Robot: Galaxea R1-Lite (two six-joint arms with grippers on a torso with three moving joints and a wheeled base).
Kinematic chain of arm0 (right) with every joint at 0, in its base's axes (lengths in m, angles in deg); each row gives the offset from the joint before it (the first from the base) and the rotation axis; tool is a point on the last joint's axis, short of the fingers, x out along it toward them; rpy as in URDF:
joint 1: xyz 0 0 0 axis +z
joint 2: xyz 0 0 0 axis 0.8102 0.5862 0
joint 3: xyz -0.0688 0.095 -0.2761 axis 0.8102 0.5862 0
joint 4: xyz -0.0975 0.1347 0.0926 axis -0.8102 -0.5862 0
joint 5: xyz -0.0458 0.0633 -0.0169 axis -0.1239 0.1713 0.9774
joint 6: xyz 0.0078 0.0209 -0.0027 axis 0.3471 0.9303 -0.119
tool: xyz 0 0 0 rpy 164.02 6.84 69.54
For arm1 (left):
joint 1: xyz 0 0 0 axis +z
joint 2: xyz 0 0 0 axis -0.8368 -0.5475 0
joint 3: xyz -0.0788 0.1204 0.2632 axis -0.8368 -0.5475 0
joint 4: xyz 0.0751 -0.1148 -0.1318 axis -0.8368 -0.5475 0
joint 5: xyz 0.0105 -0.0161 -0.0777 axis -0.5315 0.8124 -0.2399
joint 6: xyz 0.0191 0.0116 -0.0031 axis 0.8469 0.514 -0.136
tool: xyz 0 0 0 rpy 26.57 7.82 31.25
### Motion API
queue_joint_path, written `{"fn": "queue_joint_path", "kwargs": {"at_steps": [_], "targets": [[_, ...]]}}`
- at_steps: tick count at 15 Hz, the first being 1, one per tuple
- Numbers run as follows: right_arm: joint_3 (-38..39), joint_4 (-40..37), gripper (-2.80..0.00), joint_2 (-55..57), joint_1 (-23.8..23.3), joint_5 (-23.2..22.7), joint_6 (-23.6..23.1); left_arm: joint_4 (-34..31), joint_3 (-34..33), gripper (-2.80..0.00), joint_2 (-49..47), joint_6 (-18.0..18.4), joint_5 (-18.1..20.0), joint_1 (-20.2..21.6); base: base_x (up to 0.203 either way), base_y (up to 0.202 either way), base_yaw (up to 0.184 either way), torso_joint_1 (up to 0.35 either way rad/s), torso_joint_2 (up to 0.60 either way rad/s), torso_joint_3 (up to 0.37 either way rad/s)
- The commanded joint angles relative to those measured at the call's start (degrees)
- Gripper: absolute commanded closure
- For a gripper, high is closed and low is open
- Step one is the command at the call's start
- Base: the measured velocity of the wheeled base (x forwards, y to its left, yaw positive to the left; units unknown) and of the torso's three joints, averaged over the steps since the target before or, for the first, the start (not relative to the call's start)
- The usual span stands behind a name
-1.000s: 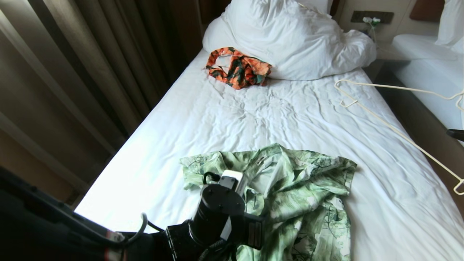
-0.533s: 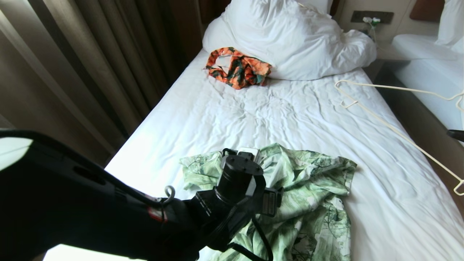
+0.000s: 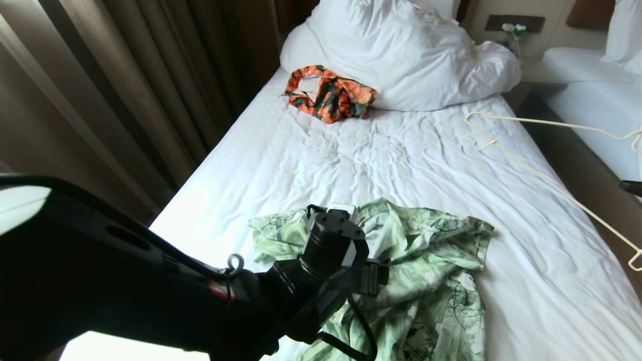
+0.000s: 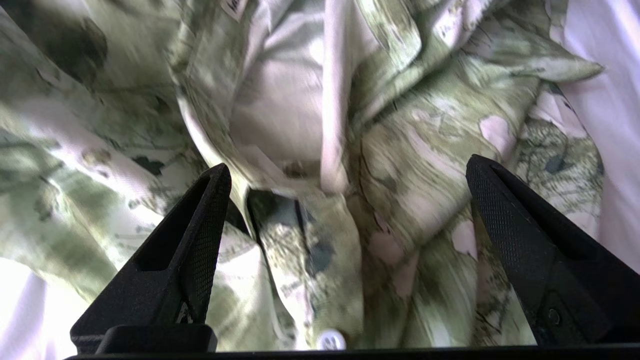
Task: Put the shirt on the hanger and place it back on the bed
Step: Lift the shirt and hanger
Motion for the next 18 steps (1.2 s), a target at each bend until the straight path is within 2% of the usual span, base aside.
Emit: {"fn": "queue_joint_path", "kwargs": {"at_steps": [1,2,4,9,15,18], "targets": [[0.07,0.27,0.0,0.49,0.0,-0.48,-0.08,-2.84,-0.2,-2.8,2.31,-3.29,-0.25,-1.79,0.0,0.0,0.0,0.0,0.0,0.0],[0.16,0.23,0.0,0.49,0.08,-0.48,-0.08,-5.24,-0.18,-2.8,2.11,-7.31,-0.26,-2.97,0.0,0.0,0.0,0.0,0.0,0.0],[0.34,0.21,0.0,0.38,0.09,-0.48,-0.17,-6.91,0.6,-2.8,0.02,-9.93,-0.14,-3.34,0.0,0.0,0.0,0.0,0.0,0.0],[0.34,0.27,0.0,0.48,-0.71,-0.48,-0.17,-7.3,5.55,-2.8,-2.91,-10.56,0.0,-2.06,0.0,0.0,0.0,0.0,0.0,0.0],[-0.01,0.36,0.0,0.49,-0.97,-0.48,-0.17,-7.19,5.62,-2.8,-4.39,-11.18,0.08,-1.05,0.0,0.0,0.0,0.0,0.0,0.0],[-0.01,0.45,0.0,0.49,-1.14,-0.48,-0.17,-6.87,7.13,-2.8,-6.93,-11.01,0.0,1.3,0.0,0.0,0.0,0.0,0.0,0.0]]}}
